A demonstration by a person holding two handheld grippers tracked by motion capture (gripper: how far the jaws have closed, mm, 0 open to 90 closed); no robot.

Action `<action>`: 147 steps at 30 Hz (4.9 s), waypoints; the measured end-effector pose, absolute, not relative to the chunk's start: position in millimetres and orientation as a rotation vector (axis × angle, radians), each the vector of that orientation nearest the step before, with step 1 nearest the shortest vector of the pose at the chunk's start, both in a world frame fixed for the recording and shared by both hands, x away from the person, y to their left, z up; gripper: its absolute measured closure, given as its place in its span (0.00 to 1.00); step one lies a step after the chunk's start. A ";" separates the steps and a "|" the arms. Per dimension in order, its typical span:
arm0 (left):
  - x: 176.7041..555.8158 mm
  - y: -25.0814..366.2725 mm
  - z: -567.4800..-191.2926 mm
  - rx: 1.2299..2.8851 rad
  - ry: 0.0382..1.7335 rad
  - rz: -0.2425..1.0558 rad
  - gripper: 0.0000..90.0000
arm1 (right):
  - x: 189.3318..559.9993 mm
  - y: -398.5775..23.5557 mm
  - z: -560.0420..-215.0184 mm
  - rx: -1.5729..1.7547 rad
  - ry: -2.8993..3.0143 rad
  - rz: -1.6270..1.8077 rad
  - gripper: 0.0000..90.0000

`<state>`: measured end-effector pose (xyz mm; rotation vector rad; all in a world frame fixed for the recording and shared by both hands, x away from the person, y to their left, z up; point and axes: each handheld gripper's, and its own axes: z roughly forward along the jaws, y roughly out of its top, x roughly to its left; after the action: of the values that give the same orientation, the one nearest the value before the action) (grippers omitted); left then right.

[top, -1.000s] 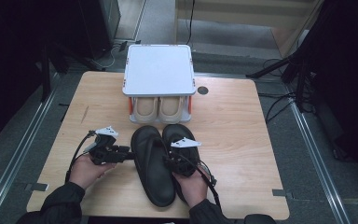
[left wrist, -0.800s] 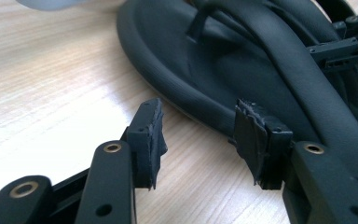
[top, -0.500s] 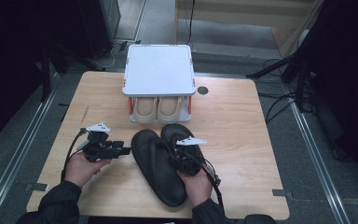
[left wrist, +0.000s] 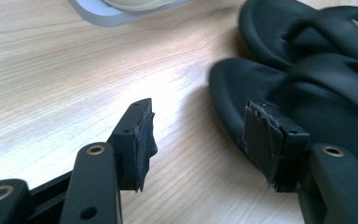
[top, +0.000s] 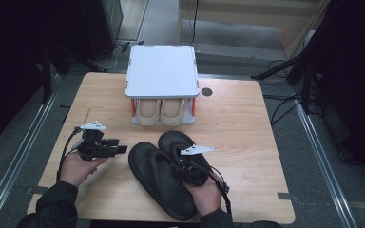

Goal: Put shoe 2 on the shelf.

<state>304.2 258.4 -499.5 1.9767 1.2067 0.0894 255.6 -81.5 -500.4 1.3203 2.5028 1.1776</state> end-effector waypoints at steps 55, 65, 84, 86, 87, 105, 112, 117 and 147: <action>287.7 300.2 -505.1 1.912 1.341 0.120 0.44 | 319.7 -66.8 -418.2 0.544 3.003 1.316 0.84; 286.8 301.6 -505.7 1.913 1.344 0.120 0.44 | 327.3 -62.8 -383.1 0.486 2.995 1.329 0.84; 287.7 299.4 -506.6 1.914 1.339 0.116 0.44 | 369.2 -53.6 -326.0 0.542 2.921 1.309 0.84; 287.9 298.7 -506.9 1.911 1.342 0.116 0.44 | 377.2 -51.4 -322.4 0.571 2.906 1.306 0.84; 288.0 298.4 -506.8 1.909 1.343 0.115 0.44 | 381.7 -50.3 -320.8 0.594 2.898 1.304 0.84; 288.6 297.6 -506.8 1.922 1.320 0.098 0.44 | 464.2 -23.5 -310.4 1.127 2.616 1.176 0.84; 289.0 294.9 -506.8 1.918 1.307 0.085 0.44 | 495.9 -13.6 -312.8 1.363 2.421 1.087 0.84; 288.2 293.8 -506.5 1.921 1.295 0.082 0.44 | 513.7 -1.8 -316.9 1.548 2.266 1.050 0.84; 291.3 288.2 -506.9 1.939 1.264 0.049 0.44 | 533.5 34.9 -336.1 1.849 1.863 1.009 0.76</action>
<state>291.3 288.2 -506.9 1.9393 1.2639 0.0491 533.5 34.9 -336.1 1.8487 1.8626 1.0087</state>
